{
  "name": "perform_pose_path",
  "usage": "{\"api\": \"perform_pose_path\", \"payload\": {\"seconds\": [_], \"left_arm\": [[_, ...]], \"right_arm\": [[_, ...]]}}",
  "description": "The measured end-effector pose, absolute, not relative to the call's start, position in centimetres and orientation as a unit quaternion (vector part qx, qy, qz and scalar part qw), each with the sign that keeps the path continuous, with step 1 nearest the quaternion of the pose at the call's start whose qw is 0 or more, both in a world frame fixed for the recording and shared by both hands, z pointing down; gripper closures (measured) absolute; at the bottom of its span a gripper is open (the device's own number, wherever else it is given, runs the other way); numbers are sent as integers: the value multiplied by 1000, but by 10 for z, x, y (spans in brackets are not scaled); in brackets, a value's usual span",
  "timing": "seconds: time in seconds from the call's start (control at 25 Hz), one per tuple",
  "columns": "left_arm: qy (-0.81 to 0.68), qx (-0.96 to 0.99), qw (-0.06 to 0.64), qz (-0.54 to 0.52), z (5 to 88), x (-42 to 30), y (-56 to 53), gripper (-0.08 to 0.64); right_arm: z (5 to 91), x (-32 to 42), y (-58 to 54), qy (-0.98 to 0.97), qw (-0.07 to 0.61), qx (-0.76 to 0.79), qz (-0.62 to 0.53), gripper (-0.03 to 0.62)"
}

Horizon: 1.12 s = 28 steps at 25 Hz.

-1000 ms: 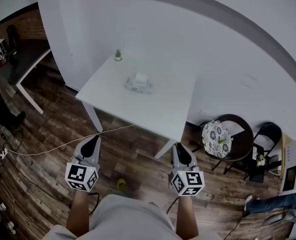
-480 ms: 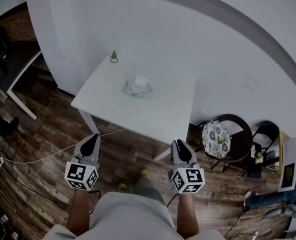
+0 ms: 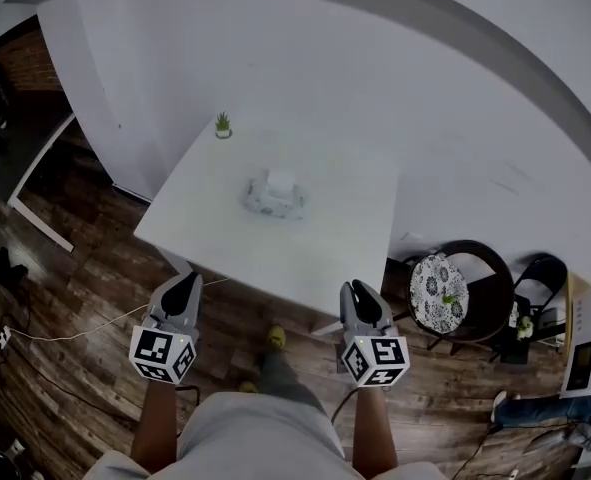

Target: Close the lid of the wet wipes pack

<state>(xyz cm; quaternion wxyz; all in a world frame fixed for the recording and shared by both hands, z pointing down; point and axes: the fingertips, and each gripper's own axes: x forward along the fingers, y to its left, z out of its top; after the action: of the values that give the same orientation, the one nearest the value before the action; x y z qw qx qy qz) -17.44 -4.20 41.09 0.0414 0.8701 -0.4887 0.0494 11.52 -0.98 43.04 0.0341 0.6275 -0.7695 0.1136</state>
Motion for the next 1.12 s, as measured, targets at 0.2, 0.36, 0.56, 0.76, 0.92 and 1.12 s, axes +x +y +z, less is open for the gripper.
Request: {"api": "perform_pose_path", "payload": {"seconds": [0.2, 0.36, 0.56, 0.76, 0.92, 1.12], "left_arm": [[-494, 865, 54, 61, 424, -169, -92, 554], [-493, 864, 67, 70, 435, -157, -137, 554], [-495, 862, 75, 79, 439, -141, -191, 554], [-496, 860, 80, 89, 443, -121, -236, 554], [-491, 863, 77, 93, 441, -104, -264, 554], [-488, 863, 84, 103, 445, -90, -285, 554]], "right_arm": [[442, 123, -61, -771, 42, 624, 121, 523], [447, 135, -105, -768, 51, 627, 120, 523], [453, 148, -161, -771, 57, 621, 129, 523], [461, 163, -207, -773, 60, 617, 138, 523], [466, 176, -236, -772, 56, 615, 147, 523], [470, 185, -259, -774, 54, 611, 159, 523]]}}
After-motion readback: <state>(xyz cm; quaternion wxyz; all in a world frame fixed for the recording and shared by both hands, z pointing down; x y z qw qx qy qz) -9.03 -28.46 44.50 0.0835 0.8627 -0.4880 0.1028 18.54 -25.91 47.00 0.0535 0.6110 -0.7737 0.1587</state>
